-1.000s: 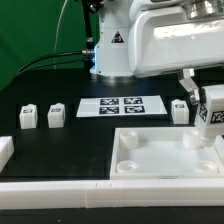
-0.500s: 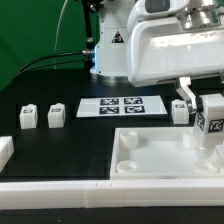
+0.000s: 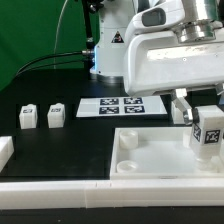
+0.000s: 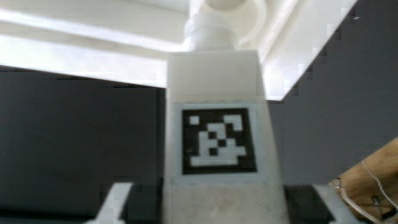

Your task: Assemble one leg

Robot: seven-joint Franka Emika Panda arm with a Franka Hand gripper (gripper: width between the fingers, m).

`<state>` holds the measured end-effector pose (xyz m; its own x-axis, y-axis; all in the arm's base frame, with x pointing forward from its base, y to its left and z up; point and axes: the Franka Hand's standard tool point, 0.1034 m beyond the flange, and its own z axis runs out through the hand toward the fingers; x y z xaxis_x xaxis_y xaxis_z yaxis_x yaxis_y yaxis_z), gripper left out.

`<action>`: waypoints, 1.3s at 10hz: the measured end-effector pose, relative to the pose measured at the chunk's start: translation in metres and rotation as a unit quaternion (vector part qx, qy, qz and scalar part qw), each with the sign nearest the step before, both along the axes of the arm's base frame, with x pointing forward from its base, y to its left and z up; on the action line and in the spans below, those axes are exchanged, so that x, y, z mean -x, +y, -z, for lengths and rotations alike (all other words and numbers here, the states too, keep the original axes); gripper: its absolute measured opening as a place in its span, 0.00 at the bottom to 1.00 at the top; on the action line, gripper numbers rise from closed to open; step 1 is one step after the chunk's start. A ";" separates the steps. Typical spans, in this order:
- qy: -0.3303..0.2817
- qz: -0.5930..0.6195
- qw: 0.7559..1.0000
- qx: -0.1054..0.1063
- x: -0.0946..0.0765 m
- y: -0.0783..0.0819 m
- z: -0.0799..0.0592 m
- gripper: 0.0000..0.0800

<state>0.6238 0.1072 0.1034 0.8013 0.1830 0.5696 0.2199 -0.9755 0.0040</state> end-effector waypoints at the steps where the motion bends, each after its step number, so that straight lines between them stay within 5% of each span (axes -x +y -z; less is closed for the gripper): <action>1: 0.002 -0.001 1.000 0.000 0.001 0.001 0.002 0.37; 13: -0.001 -0.005 1.000 -0.002 0.009 0.007 0.020 0.38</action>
Offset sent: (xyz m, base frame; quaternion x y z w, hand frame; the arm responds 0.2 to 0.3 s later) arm -0.0045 0.0041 -0.0069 0.0000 0.0070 0.0068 1.0000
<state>0.6152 0.1145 0.0831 0.7986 0.1883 0.5716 0.2290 -0.9734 0.0008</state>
